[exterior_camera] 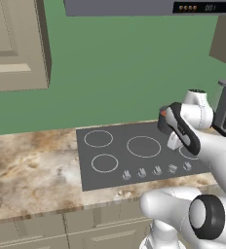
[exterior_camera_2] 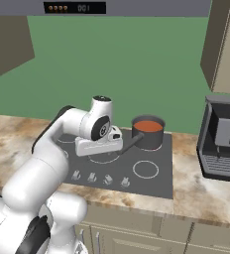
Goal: Wait until the marinara sauce is simmered to a deep red color and then turn off the stove.
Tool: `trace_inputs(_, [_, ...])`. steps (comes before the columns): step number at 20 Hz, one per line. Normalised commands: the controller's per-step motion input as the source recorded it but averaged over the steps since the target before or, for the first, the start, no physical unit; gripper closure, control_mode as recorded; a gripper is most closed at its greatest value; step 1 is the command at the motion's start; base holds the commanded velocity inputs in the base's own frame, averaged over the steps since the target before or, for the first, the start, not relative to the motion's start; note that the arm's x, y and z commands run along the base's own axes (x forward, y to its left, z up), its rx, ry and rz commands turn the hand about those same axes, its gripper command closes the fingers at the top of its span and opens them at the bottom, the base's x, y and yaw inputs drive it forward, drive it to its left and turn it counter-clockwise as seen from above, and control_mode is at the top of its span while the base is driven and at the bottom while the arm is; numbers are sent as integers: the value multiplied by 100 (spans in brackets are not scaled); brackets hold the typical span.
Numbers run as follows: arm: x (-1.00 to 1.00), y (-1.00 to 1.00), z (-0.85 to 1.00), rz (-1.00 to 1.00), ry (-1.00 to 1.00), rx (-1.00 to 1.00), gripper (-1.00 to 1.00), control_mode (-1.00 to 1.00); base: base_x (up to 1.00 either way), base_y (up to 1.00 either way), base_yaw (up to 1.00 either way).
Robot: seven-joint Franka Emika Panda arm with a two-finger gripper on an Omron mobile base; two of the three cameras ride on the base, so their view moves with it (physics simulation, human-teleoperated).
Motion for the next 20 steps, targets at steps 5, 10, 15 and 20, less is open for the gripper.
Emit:
trace_inputs(5, [6,0,-6,0,2,0,-100,-100,0,0,0])
trace_inputs(10, [2,0,-2,0,0,0,-100,-100,0,0,0])
trace_inputs(15, [8,0,-1,0,0,0,-100,-100,0,0,0])
trace_inputs(20, [5,0,-1,0,0,0,-100,-100,0,0,0])
